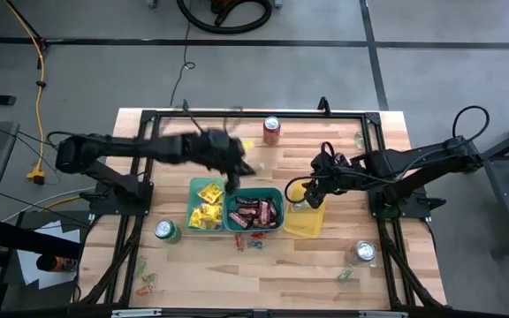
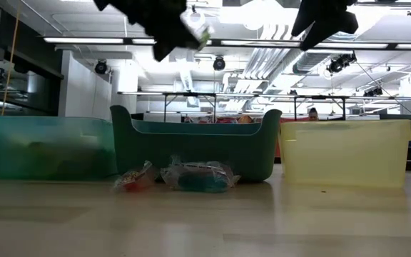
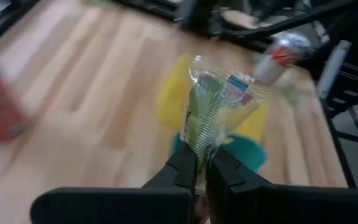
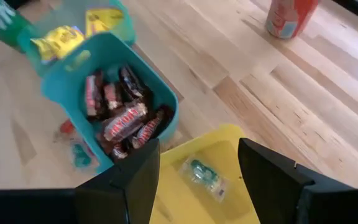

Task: Sort candy
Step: Put the green gummy into the yellow bin

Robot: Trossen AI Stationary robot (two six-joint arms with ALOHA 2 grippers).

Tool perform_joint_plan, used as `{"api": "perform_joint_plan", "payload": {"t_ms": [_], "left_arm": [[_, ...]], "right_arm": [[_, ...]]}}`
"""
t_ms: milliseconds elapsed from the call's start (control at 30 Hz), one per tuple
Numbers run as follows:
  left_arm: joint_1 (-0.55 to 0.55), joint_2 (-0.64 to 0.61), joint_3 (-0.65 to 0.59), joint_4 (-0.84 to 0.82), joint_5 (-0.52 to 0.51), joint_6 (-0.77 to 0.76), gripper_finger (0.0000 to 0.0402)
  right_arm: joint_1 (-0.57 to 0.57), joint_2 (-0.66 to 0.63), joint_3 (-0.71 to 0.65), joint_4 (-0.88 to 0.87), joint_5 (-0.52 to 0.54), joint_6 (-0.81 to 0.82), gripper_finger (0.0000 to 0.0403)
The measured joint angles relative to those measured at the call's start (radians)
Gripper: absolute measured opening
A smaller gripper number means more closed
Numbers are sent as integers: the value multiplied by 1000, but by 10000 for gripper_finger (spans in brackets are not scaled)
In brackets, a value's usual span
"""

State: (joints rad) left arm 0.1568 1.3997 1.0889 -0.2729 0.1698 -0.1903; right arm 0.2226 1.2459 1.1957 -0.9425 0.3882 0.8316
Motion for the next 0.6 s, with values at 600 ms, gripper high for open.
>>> {"api": "perform_joint_plan", "payload": {"t_ms": [600], "left_arm": [[-243,620,302,448,-93,-141,12]], "right_arm": [[2,-199,0,71,79,-136,213]]}}
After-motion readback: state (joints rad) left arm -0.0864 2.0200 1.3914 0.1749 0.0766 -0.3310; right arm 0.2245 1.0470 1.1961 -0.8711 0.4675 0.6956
